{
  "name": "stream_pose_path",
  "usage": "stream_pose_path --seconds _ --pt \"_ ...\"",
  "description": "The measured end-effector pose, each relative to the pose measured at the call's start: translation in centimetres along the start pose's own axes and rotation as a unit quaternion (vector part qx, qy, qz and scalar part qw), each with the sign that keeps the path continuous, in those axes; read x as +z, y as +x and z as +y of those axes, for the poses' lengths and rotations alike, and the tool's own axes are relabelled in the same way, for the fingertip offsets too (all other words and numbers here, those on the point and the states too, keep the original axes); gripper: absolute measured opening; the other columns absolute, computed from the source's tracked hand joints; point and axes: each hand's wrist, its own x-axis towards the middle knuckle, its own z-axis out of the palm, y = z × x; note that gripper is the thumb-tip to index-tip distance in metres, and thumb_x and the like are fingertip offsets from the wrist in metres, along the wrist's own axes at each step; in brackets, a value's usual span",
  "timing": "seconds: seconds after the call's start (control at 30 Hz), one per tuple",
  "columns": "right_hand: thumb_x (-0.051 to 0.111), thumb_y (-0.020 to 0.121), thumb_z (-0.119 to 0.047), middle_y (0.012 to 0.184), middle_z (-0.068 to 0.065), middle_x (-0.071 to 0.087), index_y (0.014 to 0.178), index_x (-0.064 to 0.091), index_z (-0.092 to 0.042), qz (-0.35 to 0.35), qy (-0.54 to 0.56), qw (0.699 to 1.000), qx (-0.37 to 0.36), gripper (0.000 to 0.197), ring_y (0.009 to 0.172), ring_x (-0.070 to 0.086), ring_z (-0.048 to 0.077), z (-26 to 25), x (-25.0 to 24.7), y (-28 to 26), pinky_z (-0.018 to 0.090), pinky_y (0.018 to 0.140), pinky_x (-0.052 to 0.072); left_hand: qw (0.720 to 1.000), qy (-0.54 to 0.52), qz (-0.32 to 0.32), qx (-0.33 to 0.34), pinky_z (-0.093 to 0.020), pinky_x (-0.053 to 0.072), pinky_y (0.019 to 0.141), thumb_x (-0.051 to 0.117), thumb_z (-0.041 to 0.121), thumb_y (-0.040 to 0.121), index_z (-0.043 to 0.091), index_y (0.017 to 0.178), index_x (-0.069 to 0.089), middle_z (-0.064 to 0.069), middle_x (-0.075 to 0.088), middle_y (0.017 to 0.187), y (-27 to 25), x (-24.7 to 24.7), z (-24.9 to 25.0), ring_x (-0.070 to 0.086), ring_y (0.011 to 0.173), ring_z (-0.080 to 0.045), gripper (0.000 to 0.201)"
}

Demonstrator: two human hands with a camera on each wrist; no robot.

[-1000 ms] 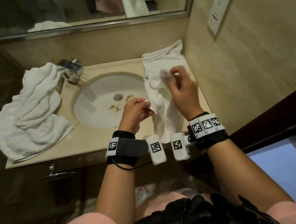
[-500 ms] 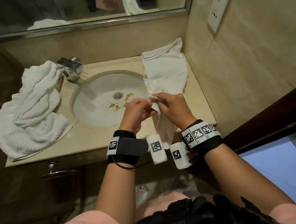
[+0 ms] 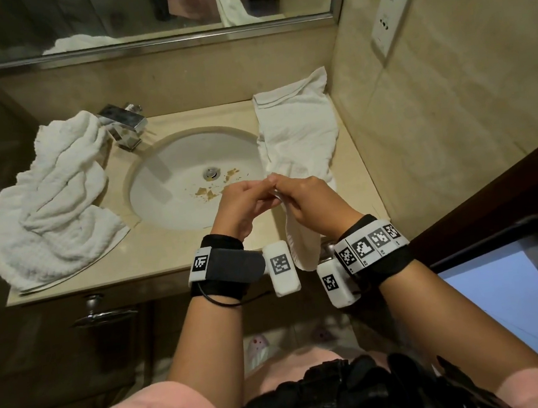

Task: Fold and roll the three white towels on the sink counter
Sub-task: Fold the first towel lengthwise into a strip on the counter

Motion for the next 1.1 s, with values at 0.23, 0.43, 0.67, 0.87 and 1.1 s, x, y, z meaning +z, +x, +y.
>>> stream_pose_path --seconds 0.23,0.43,0.67,0.87,1.1 --pt "0.066 0.081 -0.013 0.142 0.002 0.048 0.145 0.033 -0.018 0.004 0.185 0.969 0.164 0.072 0.126 0.050 0.016 2.6 1.0 -1.7 0.031 0.104 0.042 1.000 0.011 -0.019 0.005 -0.022 0.057 0.079 0.051 0.001 0.095 -0.003 0.083 0.063 -0.010 0.070 0.077 0.7 1.2 1.2 0.069 0.074 -0.014 0.017" --pt "0.068 0.080 -0.009 0.124 0.016 0.052 0.123 0.046 -0.004 0.002 0.133 0.881 0.453 0.048 0.116 0.051 0.032 5.4 4.9 -5.6 0.035 0.092 0.043 0.998 0.043 -0.013 0.031 -0.028 0.059 0.079 0.048 -0.003 0.094 -0.005 0.081 0.055 -0.025 0.053 0.097 1.8 2.3 3.0 0.065 0.084 -0.026 0.015" --pt "0.044 0.079 0.008 0.097 0.010 0.064 0.089 0.060 -0.021 0.064 0.099 0.874 0.471 0.034 0.084 0.059 0.028 7.7 -1.0 -7.4 0.030 0.066 0.048 0.993 0.111 0.022 -0.043 -0.027 0.059 0.060 0.051 -0.009 0.085 0.009 0.081 0.043 -0.014 0.050 0.074 1.4 -2.1 2.1 0.064 0.053 -0.017 0.020" --pt "0.054 0.078 0.004 0.088 0.005 0.065 0.081 0.068 -0.018 0.013 0.044 0.900 0.434 0.026 0.084 0.062 0.024 8.0 -4.3 -6.8 0.036 0.075 0.056 0.974 0.163 0.011 -0.157 -0.027 0.057 0.050 0.044 -0.006 0.088 0.008 0.088 0.041 -0.012 0.045 0.077 -0.1 -3.8 -2.4 0.053 0.059 -0.021 0.014" --pt "0.054 0.089 -0.008 0.116 0.013 0.064 0.112 0.064 0.000 -0.356 -0.099 0.809 0.457 0.027 0.107 0.063 0.026 9.4 3.5 -10.4 0.030 0.089 0.053 0.859 0.292 -0.078 -0.413 -0.033 0.057 0.063 0.049 0.000 0.083 -0.005 0.108 0.052 -0.018 0.059 0.071 2.9 -6.8 -11.0 0.066 0.065 -0.029 0.026"
